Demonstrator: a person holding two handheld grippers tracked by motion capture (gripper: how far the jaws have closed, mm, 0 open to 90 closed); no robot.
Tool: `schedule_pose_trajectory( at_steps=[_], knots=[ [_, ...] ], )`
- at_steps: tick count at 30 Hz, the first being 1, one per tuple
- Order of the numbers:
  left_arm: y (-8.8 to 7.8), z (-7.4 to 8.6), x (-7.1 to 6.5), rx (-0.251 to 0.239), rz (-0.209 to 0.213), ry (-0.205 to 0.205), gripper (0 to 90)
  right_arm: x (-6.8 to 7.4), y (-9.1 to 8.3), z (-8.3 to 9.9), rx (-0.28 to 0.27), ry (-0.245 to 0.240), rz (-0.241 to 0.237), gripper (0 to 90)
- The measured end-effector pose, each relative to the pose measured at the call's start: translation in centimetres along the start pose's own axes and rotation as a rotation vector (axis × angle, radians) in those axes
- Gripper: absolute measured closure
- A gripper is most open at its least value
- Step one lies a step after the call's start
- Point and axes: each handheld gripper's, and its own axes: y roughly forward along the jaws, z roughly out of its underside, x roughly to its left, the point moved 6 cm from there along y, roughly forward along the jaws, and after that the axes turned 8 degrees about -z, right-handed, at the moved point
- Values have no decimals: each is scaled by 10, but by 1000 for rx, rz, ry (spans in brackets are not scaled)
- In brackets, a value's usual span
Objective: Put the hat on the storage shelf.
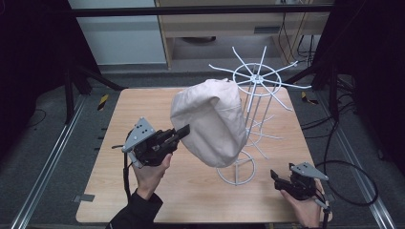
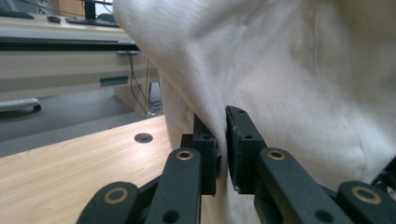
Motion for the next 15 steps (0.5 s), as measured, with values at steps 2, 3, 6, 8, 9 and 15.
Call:
schedule_pose_trajectory(
  at_steps=[2, 3, 6, 8, 9, 15],
  knots=[
    [1, 3, 1, 12, 0, 1, 818, 0, 0, 0, 2, 0, 0, 255],
    [2, 3, 1, 15, 0, -1, 817, 0, 0, 0, 1, -2, 0, 255],
    [2, 5, 2, 22, -2, 0, 802, 0, 0, 0, 0, 0, 0, 255],
    [1, 7, 3, 32, -6, 6, 781, 0, 0, 0, 1, -1, 1, 255],
    [1, 7, 3, 32, -6, 6, 765, 0, 0, 0, -1, -1, -1, 255],
    [-12, 15, 14, 52, -39, 19, 644, -1, 0, 0, -1, -7, 4, 254]
  ],
)
